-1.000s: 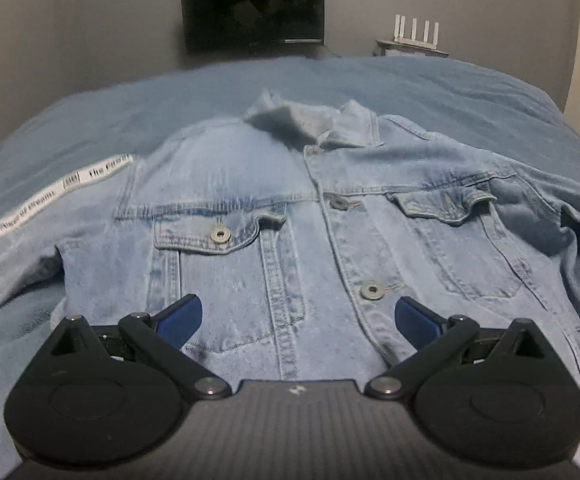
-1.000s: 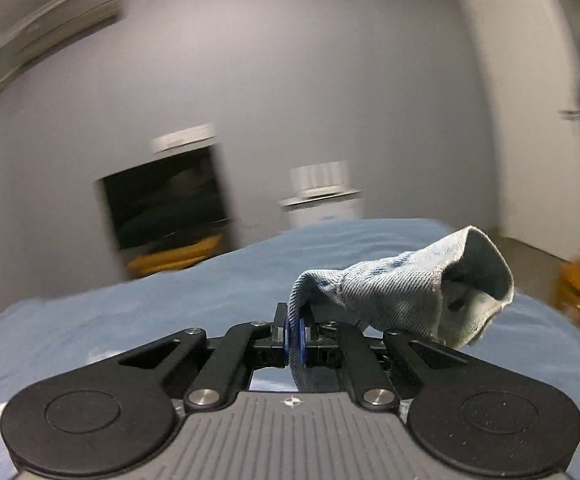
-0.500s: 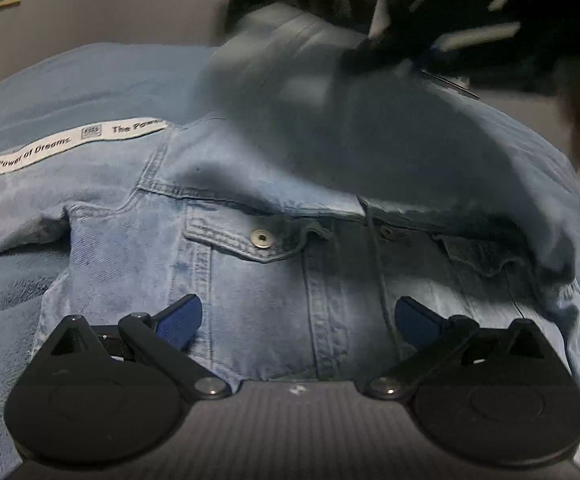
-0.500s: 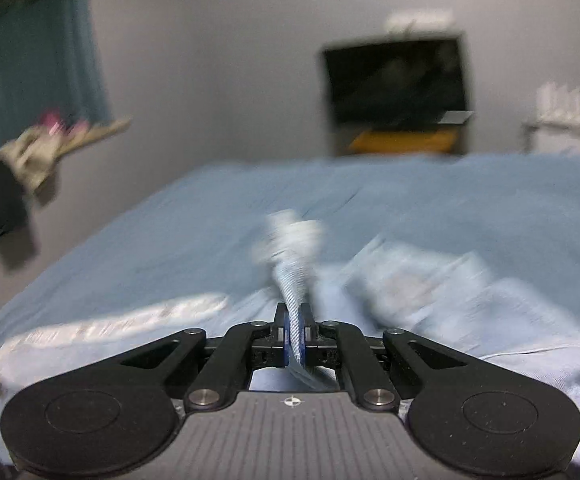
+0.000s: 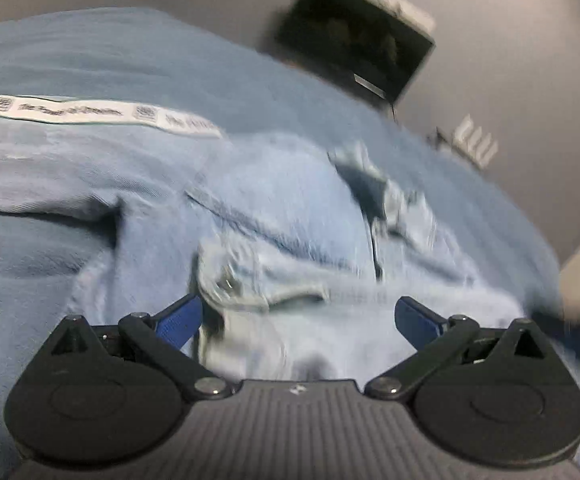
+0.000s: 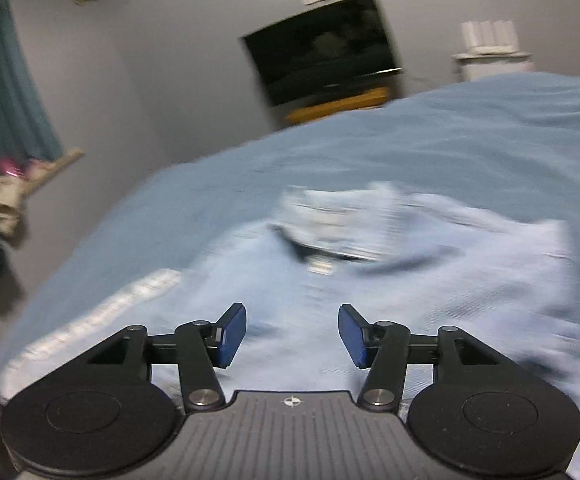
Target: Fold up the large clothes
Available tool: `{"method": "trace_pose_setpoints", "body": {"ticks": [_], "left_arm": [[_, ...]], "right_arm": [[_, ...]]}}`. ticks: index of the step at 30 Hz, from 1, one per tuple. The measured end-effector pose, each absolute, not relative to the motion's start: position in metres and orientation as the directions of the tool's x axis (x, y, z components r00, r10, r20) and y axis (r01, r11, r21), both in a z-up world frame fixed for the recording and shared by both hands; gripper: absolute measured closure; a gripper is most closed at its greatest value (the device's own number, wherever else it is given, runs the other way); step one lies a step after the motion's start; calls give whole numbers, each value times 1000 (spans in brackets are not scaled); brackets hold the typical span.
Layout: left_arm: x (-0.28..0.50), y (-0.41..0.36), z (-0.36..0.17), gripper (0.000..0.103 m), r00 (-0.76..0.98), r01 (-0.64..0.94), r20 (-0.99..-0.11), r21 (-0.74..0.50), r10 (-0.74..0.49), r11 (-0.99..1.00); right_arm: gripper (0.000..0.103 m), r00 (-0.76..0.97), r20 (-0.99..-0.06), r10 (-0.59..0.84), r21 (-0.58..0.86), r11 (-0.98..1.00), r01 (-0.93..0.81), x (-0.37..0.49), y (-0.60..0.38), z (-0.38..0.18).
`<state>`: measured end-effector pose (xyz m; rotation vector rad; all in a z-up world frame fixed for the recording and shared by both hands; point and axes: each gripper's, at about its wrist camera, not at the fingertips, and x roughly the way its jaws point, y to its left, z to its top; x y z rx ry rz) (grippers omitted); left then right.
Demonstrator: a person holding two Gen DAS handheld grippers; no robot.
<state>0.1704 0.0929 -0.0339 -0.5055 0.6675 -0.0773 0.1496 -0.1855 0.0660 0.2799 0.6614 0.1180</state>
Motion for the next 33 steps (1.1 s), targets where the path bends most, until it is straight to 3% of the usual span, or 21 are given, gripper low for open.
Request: {"method": "trace_pose_setpoints", "body": {"ticks": [5,8,11,13,18,20,21,24,26,27,33], "left_arm": [[185,106,-61,2,693,-189,-670,-524,-265,831],[188,101,-63,10,691,-181,-683,-482,-238,857],[189,95,-63,41,695,-167,-692,-417,-193,894],[184,94,-61,69,714,-154,-679,-389,-170,908],[190,91,-68,71,699,-129,-692,-371,-181,919],[189,98,-70,86,715,-128,-662,-439,-224,889],[190,101,-69,98,725,-121,-642,-474,-249,872],[185,104,-57,100,779,-100,-578,-498,-244,862],[181,100,-49,100,806,-80,-549,-470,-221,879],[180,99,-46,100,817,-71,-535,-461,-213,885],[177,101,-37,101,852,-69,-488,-467,-192,882]], "right_arm": [[46,748,-656,101,282,952,119,100,-243,26],[45,724,-684,87,304,937,174,98,-260,1],[45,749,-654,109,339,927,161,102,-263,-5],[45,770,-626,118,354,924,145,103,-263,-4],[46,805,-591,54,271,953,135,103,-262,4],[46,809,-588,4,203,969,143,101,-261,9],[46,808,-588,-29,167,974,157,102,-262,9],[42,791,-600,-118,77,976,204,110,-264,6],[27,797,-590,-128,49,980,194,119,-267,0],[24,804,-581,-125,36,983,179,123,-266,-4],[26,833,-526,-172,-188,979,83,152,-245,-23]]}}
